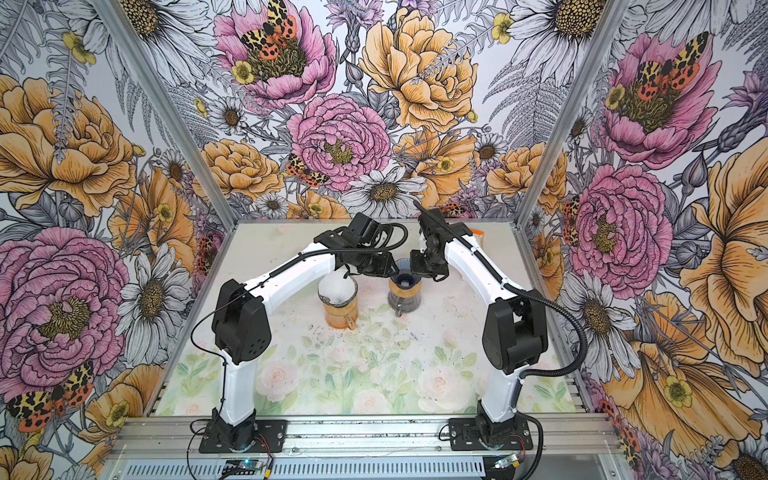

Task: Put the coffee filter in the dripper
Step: 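Hold the blue dripper in the holder with both grippers and press it down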

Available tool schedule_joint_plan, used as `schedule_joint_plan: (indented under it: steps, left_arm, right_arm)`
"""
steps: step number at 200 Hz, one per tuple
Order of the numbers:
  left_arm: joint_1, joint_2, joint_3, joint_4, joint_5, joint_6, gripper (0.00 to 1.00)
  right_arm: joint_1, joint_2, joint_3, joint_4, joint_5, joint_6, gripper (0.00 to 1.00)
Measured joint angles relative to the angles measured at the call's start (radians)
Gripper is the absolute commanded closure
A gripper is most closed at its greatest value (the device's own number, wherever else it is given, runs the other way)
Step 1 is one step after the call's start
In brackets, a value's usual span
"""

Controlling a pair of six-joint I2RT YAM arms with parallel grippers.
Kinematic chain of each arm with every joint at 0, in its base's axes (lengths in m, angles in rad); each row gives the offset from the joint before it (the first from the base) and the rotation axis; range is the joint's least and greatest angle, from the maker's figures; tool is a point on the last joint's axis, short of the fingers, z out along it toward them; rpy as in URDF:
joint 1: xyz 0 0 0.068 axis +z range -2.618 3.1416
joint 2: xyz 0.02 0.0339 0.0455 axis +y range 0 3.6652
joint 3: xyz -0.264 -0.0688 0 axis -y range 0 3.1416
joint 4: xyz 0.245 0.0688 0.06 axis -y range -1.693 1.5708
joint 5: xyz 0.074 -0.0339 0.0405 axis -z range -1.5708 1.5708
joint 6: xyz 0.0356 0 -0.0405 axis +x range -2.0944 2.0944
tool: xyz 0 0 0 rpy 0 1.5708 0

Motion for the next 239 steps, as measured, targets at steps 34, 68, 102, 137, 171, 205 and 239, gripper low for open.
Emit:
schedule_joint_plan:
  steps: [34,68,102,137,171,205,239]
  left_arm:
    - [0.000,0.015,0.000,-0.003,0.000,0.000,0.75]
    - [0.000,0.037,0.015,-0.014,0.000,0.000,0.75]
    - [0.000,0.039,0.016,-0.018,0.000,0.000,0.76]
    - [0.000,0.040,0.019,-0.023,0.000,0.000,0.76]
    - [0.000,0.044,0.026,-0.027,0.000,0.000,0.76]
    - [0.000,0.052,0.034,-0.029,0.000,-0.003,0.77]
    - [0.000,0.056,0.039,-0.029,0.000,-0.008,0.77]
  right_arm:
    - [0.000,0.000,0.000,0.005,-0.001,0.004,0.88]
    - [0.000,0.000,0.000,0.011,-0.008,0.005,0.89]
    - [0.002,0.000,-0.006,0.018,-0.008,0.008,0.89]
    - [0.002,0.001,-0.006,0.019,-0.011,0.008,0.90]
    - [0.002,0.001,-0.008,0.021,-0.015,0.008,0.90]
    - [-0.002,0.001,-0.021,0.041,-0.024,0.008,0.90]
    - [-0.003,0.001,-0.035,0.054,-0.032,0.008,0.90]
